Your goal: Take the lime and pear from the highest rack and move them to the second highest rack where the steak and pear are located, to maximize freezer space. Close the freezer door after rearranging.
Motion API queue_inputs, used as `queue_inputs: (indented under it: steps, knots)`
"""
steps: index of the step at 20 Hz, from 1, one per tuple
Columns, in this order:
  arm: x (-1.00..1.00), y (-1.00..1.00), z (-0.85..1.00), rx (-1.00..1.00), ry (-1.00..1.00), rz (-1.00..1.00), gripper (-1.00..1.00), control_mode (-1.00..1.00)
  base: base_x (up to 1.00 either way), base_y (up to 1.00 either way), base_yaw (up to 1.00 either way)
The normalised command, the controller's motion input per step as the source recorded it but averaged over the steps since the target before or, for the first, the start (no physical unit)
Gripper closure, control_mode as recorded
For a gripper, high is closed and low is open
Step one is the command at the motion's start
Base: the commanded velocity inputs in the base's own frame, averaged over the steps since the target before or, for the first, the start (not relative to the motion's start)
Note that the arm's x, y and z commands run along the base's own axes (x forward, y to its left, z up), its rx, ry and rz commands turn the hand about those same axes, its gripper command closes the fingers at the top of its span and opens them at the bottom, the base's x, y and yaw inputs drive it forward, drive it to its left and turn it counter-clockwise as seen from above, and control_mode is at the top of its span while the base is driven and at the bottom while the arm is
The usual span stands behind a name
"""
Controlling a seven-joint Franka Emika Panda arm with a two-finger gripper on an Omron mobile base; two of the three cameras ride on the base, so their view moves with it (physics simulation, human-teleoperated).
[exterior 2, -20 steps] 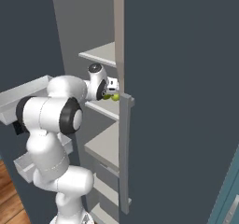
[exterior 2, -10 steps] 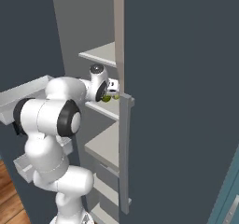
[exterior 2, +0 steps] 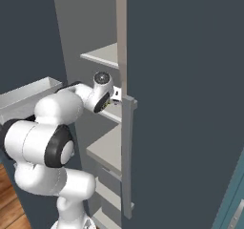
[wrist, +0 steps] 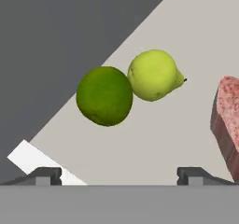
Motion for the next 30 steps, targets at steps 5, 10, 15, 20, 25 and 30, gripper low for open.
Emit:
queue_inputs:
  steps: [5,10,15,20,25,30]
  knots:
    - [-0.77,0.0,0.54,0.01,-0.15,-0.17,-1.0,-1.0,0.0,0.0,0.0]
    - [-0.63,0.0,0.77,0.0,-0.06,-0.26,-1.0,-1.0,0.0,0.0,0.0]
    - [-0.48,0.0,0.94,0.03,0.0,-0.33,-1.0,-1.0,0.0,0.0,0.0]
    - [-0.45,0.0,0.86,0.0,-0.04,-0.31,-1.0,-1.0,0.0,0.0,0.0]
    - [-0.28,-0.06,0.8,0.0,-0.06,-0.25,-1.0,-1.0,0.0,0.0,0.0]
    - [-0.07,-0.18,0.77,0.0,0.0,-0.21,-1.0,-1.0,0.0,0.0,0.0]
